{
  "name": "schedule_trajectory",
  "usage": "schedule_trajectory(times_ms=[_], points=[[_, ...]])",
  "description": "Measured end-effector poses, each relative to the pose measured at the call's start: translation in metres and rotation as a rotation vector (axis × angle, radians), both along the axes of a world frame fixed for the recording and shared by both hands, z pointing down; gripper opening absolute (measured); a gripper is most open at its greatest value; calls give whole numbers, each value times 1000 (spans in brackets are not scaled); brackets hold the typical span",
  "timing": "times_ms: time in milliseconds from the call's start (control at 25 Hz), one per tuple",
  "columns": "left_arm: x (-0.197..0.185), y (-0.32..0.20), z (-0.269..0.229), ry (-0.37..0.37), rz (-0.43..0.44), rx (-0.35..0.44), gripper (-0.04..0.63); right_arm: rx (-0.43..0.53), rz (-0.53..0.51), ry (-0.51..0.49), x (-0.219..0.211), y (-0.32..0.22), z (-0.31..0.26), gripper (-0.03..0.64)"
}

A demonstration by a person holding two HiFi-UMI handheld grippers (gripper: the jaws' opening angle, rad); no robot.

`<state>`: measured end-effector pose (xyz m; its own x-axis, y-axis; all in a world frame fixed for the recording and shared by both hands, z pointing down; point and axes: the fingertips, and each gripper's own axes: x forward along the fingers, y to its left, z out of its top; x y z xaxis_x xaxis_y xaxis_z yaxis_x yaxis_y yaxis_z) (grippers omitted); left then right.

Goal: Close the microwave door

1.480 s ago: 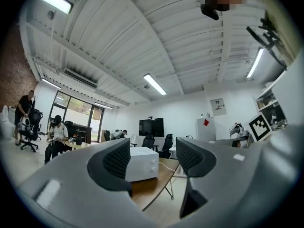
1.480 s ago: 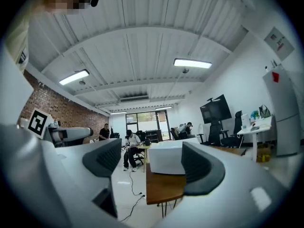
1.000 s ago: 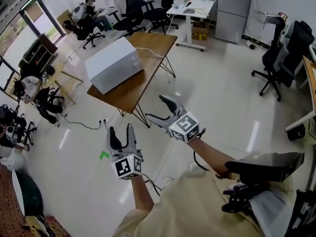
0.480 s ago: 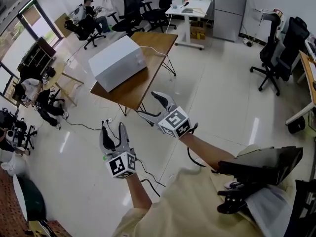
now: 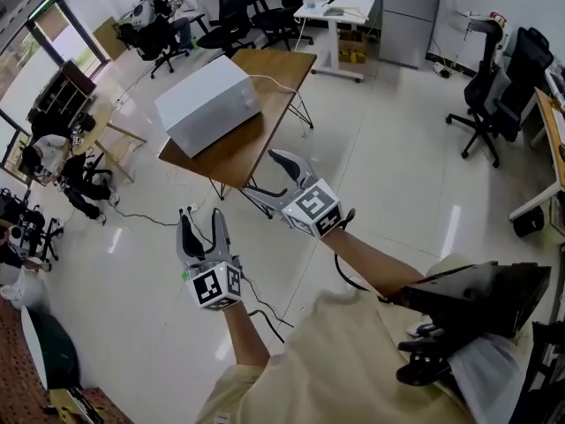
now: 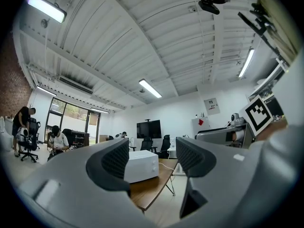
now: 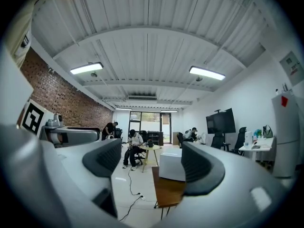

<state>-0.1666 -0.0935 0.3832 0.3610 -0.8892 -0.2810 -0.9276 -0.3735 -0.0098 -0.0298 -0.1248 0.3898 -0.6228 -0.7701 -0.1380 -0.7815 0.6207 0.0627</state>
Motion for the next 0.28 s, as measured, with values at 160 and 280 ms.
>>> schedule_trajectory(times_ms=[160, 280], points=[[29, -14, 14, -36, 40, 16, 302, 19, 53, -46, 46, -3, 12, 385], [33, -32, 29, -60, 51, 23, 302, 26, 110, -89, 75, -12, 34, 385]])
